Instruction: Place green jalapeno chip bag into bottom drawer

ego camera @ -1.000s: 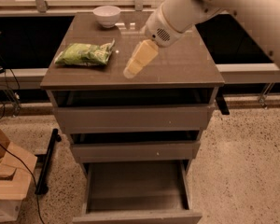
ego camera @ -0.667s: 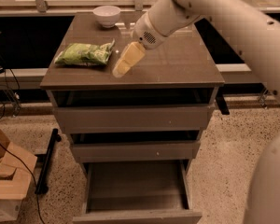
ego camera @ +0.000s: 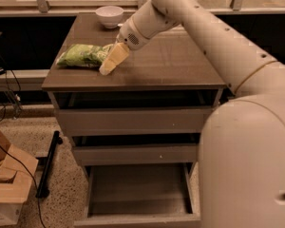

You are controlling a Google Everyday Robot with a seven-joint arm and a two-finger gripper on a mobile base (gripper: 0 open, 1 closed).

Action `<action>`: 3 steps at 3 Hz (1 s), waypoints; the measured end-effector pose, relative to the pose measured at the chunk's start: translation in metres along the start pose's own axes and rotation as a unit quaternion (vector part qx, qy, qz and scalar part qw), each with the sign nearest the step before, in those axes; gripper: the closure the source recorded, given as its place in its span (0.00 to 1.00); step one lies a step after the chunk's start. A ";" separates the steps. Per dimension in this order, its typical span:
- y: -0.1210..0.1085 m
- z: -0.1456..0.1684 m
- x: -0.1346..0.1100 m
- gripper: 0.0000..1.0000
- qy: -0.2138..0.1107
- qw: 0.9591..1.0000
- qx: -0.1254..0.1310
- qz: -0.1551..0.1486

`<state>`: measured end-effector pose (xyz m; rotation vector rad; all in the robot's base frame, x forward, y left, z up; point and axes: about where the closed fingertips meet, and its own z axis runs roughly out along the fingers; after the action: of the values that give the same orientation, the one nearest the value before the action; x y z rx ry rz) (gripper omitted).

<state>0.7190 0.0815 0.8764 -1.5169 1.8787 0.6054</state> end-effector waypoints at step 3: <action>-0.031 0.070 -0.010 0.18 -0.018 0.999 -0.024 0.028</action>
Offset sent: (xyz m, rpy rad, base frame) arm 0.0641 0.0535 -0.0346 0.0822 0.0554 -0.0179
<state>0.7642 0.1300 0.8362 -1.4786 1.8972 0.7018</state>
